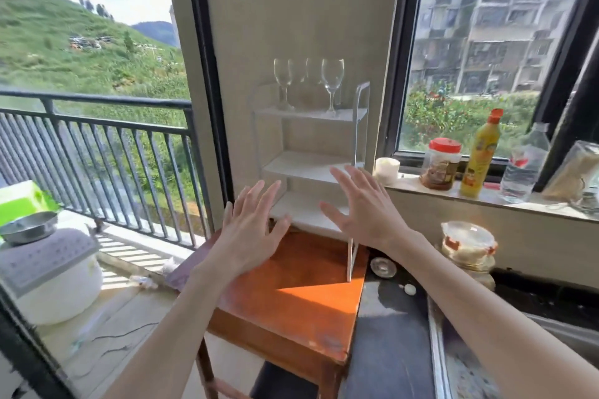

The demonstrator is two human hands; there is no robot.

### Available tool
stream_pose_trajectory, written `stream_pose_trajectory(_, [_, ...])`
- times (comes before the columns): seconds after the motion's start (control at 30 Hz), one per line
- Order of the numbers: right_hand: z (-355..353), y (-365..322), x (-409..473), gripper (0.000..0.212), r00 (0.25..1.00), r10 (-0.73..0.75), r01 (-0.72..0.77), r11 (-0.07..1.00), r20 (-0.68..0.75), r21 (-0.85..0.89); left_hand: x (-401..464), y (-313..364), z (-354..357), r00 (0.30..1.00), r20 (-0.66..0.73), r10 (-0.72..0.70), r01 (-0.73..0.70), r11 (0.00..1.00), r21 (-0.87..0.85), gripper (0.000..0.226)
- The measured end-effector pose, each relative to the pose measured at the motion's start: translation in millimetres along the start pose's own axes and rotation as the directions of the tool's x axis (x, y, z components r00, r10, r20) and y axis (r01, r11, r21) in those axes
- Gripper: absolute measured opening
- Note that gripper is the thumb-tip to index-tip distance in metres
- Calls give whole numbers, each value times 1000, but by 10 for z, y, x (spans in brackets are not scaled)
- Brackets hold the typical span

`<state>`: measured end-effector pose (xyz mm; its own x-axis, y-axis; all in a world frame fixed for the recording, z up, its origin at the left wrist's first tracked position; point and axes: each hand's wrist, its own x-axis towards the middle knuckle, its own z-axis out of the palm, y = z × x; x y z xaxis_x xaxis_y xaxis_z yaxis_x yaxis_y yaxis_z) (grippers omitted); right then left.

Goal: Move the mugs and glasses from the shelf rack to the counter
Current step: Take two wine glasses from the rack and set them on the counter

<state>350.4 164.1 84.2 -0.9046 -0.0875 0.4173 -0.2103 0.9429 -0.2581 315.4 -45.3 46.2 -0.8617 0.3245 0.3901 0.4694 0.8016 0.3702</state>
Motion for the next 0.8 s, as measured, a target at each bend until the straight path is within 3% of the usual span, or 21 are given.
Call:
stream_pose_trajectory(0.3, [139, -110, 1585, 67, 966, 112, -102, 993, -233, 52, 1711, -742, -247, 979, -63, 193, -201, 968, -150, 65])
stream_pose_trajectory(0.53, [111, -71, 2428, 67, 852, 273, -192, 957, -446, 219, 2750, -828, -402, 952, -153, 264, -302, 891, -339, 65])
stream_pose_trajectory(0.67, [109, 50, 2789, 73, 747, 349, -248, 936, -566, 249, 3211, -839, -401, 932, -276, 233, -331, 859, -391, 63])
stream_pose_trajectory(0.8, [91, 191, 3064, 85, 689, 437, -302, 898, -578, 319, 3636, -807, -391, 926, -350, 143, -299, 843, -446, 67])
